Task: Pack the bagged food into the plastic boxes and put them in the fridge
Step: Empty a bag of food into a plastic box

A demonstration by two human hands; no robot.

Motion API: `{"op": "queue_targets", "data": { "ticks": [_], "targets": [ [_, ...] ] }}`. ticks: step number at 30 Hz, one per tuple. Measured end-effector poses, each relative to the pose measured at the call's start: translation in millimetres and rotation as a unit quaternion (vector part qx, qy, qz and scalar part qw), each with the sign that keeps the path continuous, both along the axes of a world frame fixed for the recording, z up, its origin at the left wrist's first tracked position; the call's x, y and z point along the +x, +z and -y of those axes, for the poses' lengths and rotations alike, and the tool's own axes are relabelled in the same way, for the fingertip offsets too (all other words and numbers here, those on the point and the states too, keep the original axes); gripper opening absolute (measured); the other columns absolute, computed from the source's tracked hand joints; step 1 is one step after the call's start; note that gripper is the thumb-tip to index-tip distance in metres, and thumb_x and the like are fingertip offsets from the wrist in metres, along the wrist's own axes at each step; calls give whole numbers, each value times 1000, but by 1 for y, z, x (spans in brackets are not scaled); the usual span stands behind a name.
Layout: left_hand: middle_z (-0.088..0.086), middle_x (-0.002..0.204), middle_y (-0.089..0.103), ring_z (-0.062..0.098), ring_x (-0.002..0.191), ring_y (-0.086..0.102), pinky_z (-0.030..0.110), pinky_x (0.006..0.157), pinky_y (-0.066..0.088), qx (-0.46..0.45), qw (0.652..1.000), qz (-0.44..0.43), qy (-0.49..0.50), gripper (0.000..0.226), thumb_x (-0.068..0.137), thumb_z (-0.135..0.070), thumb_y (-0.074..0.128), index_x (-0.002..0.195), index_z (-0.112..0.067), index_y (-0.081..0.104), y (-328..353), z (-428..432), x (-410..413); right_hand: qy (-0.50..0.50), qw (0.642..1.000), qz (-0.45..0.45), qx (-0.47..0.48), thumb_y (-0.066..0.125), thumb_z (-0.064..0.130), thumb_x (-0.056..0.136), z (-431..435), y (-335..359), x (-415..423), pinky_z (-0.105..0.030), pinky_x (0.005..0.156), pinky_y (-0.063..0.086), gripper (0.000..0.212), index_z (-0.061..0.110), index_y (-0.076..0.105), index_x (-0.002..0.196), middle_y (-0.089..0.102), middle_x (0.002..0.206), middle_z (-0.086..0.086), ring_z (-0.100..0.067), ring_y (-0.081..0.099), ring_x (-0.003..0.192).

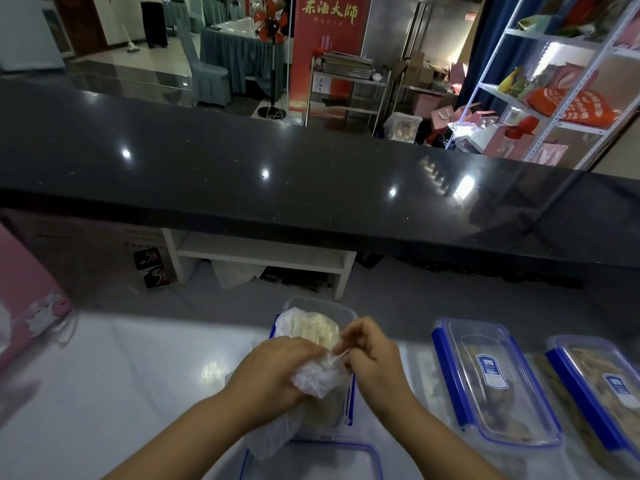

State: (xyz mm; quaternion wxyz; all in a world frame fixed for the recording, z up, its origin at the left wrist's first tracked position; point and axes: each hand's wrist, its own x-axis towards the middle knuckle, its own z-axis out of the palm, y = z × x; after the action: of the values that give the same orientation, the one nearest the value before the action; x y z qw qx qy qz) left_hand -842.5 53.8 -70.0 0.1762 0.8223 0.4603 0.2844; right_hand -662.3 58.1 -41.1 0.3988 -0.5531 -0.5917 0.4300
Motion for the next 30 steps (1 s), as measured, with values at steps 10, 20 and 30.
{"op": "queue_targets", "data": {
  "ticks": [10, 20, 30],
  "targets": [
    [-13, 97, 61, 2, 110, 47, 11, 95, 29, 11, 999, 39, -21, 22, 70, -33, 65, 89, -34, 54, -14, 2, -4, 15, 931, 343, -124, 57, 51, 82, -35, 7, -14, -26, 53, 40, 34, 22, 51, 65, 57, 63, 6, -11, 54, 59],
    [-12, 98, 58, 1, 111, 43, 16, 86, 39, -57, 997, 24, -36, 16, 73, -35, 53, 82, -24, 60, 5, -13, 3, 8, 984, 119, -133, 63, 16, 87, -42, 16, -12, -18, 48, 39, 25, 14, 52, 65, 48, 58, 2, -8, 44, 50],
    [-8, 83, 60, 0, 85, 50, 18, 75, 43, -79, 991, 109, -1, 21, 69, -36, 62, 76, -17, 63, 9, -24, -3, -1, 996, 65, -59, 63, 10, 84, -31, 29, -17, -21, 51, 42, 25, 11, 51, 63, 48, 59, -1, -10, 46, 53]
  ]
}}
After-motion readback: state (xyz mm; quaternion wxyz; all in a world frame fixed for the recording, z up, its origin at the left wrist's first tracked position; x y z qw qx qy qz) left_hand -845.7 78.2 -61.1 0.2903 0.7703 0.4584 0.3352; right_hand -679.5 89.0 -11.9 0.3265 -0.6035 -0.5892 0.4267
